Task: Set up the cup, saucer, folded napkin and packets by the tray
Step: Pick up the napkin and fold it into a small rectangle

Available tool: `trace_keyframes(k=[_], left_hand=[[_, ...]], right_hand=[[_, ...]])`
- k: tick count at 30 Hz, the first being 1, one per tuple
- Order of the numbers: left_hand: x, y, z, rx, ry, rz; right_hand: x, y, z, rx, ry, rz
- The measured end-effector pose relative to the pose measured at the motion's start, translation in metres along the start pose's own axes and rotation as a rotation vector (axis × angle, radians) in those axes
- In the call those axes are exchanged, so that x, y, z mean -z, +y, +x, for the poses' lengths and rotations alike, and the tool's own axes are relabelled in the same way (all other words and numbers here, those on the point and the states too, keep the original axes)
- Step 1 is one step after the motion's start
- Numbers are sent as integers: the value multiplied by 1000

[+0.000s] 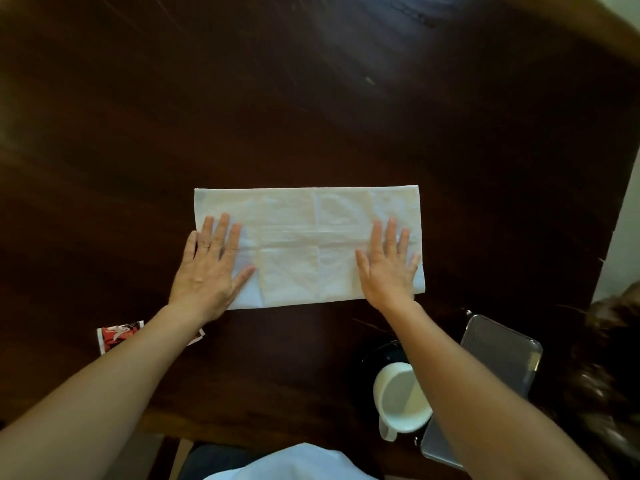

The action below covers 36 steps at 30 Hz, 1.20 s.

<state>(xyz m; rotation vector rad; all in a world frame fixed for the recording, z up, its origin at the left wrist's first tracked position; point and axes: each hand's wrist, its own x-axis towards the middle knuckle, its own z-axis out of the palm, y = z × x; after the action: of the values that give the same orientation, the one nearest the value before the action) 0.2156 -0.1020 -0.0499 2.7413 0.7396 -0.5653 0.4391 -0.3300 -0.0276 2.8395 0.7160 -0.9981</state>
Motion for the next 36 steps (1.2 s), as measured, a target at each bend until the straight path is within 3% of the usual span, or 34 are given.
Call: trace_keyframes(k=[5,15,30,33,36], left_hand=[[3,3,10,-2,-43,9],[20,62,0,44,-33,24],[4,95,-51,-101,-10,11],[11,89,-45,-141,18,-44],[25,81,-19,-135,76,-169]], right_hand=[[28,29,29,-3,-77,-65],[107,8,104,-13,-121,-120],[116,-135,141,480,-123,-122],[130,-127,141,492,-45,-58],[127,-94,115,413,159,212]])
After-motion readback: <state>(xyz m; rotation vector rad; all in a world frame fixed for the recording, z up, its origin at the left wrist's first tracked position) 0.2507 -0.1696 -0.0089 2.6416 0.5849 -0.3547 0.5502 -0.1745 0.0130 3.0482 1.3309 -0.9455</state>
